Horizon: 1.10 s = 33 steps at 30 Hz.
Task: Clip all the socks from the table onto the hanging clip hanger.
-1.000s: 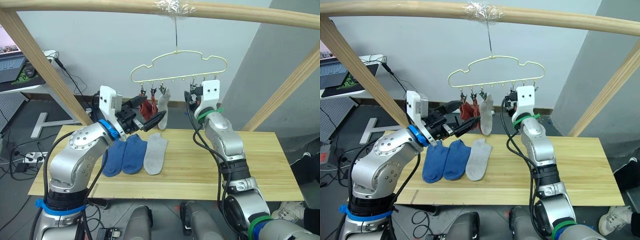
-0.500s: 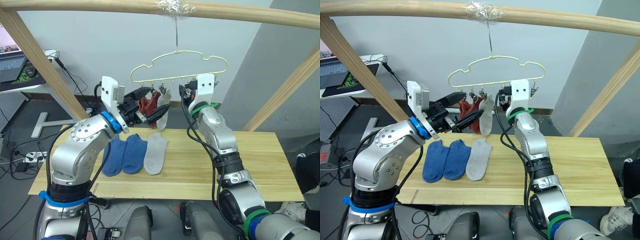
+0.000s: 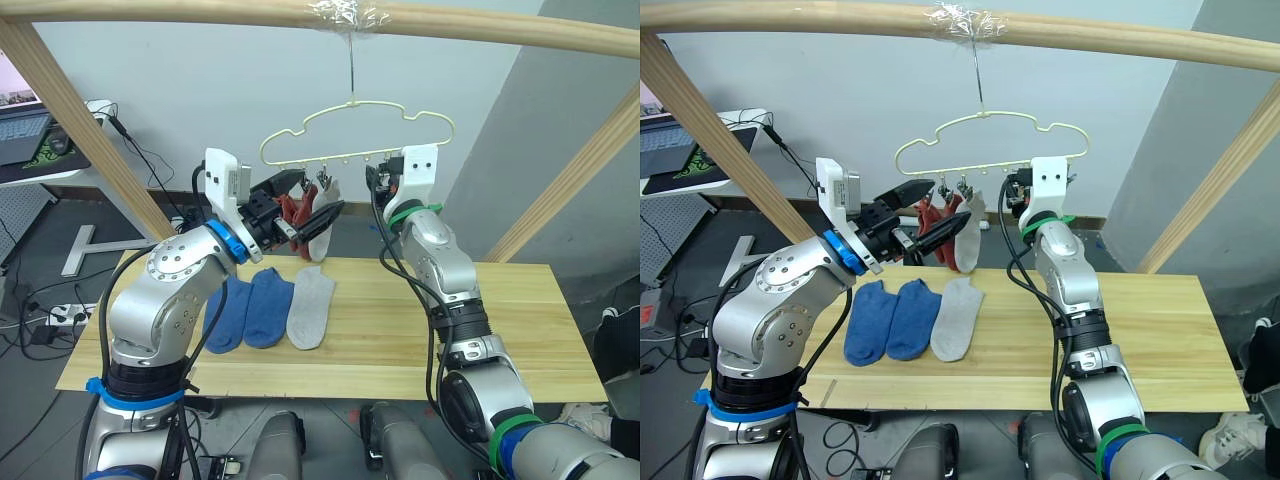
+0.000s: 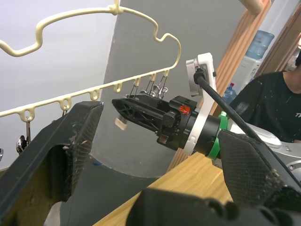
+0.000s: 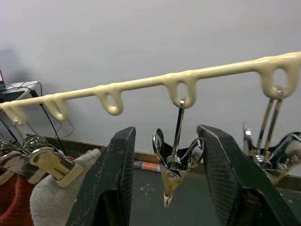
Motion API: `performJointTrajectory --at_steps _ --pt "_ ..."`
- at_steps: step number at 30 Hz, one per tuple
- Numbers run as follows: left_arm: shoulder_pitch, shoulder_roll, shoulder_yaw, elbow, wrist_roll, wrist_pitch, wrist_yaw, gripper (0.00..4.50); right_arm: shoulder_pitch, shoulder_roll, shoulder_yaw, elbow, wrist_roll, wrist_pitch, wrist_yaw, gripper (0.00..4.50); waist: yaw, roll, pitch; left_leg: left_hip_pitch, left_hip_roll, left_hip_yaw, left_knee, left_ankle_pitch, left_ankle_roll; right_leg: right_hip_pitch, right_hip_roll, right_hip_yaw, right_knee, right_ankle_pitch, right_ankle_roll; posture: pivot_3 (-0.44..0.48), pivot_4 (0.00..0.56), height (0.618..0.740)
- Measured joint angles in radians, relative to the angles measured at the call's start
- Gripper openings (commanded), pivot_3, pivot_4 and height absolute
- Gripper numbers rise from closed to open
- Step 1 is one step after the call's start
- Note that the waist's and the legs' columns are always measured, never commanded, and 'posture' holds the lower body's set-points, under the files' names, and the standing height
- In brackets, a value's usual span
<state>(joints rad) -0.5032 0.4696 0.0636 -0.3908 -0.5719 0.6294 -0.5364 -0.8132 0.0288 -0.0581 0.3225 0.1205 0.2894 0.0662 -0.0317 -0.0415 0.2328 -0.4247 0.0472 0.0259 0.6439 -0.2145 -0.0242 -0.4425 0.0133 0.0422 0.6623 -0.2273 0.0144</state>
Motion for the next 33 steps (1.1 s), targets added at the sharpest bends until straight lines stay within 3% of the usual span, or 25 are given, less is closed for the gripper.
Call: performJointTrajectory --at_steps 33 --pt "-0.008 -0.001 0.0 0.003 0.0 0.001 0.003 4.5 -0.026 0.028 0.001 0.01 0.024 0.004 0.034 2.13 0.0 0.0 0.0 0.0 0.0 0.0 0.0 0.0 0.0 0.0 0.0 0.0 0.0 0.0 0.0 0.033 0.232 0.74"
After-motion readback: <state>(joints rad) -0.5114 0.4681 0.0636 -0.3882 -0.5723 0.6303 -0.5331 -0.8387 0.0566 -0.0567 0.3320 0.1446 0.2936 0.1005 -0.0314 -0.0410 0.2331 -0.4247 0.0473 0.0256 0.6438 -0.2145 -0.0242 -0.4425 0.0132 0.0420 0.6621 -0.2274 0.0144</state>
